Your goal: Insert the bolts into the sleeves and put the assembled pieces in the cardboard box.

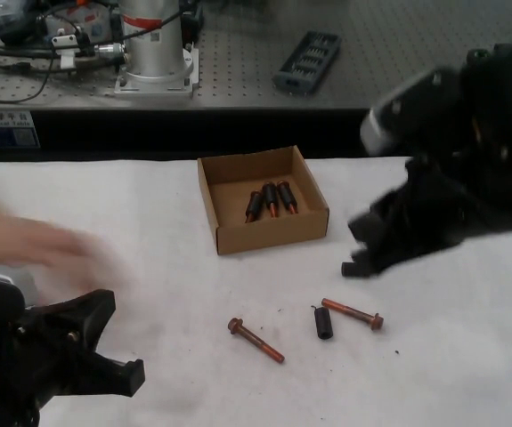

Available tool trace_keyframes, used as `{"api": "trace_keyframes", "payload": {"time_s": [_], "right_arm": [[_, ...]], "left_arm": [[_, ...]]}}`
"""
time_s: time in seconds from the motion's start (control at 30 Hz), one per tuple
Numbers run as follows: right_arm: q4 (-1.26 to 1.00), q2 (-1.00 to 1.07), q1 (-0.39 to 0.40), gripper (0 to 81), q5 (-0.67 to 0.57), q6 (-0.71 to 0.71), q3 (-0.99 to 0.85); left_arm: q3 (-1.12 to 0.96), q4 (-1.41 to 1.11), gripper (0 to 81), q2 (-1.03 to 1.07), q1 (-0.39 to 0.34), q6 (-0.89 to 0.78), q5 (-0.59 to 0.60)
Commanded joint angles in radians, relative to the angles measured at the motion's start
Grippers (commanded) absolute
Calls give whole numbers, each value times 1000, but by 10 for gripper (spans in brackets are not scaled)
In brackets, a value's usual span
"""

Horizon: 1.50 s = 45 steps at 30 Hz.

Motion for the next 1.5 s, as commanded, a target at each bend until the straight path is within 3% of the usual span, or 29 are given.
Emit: {"api": "trace_keyframes", "payload": {"time_s": [0.0, 0.1, 0.4, 0.8, 1.0, 1.27, 1.4, 1.47], "right_arm": [[1, 6, -8, 244, 32, -25, 8], [-5, 21, -8, 244, 82, -41, 34], [-2, 46, -8, 244, 81, 57, 36], [-27, 90, -17, 244, 89, 66, 36], [-85, 198, -43, 244, 89, 185, 36], [-173, 261, -46, 244, -83, 217, 34], [-200, 262, -51, 251, -69, 232, 34], [-208, 262, -71, 308, -41, 253, 30]], "left_arm": [[-2, -11, 6, -3, 0, 0, 1], [-2, -11, 6, -3, 0, 1, 5], [-2, -11, 6, -3, 0, 1, 45], [-2, -11, 6, -3, 0, 1, 46], [-2, -11, 6, -3, 0, 1, 46], [-2, -18, 6, -3, 0, 1, 47], [-2, -19, 6, -3, 0, 1, 47], [-2, -19, 6, -3, 0, 1, 47]]}}
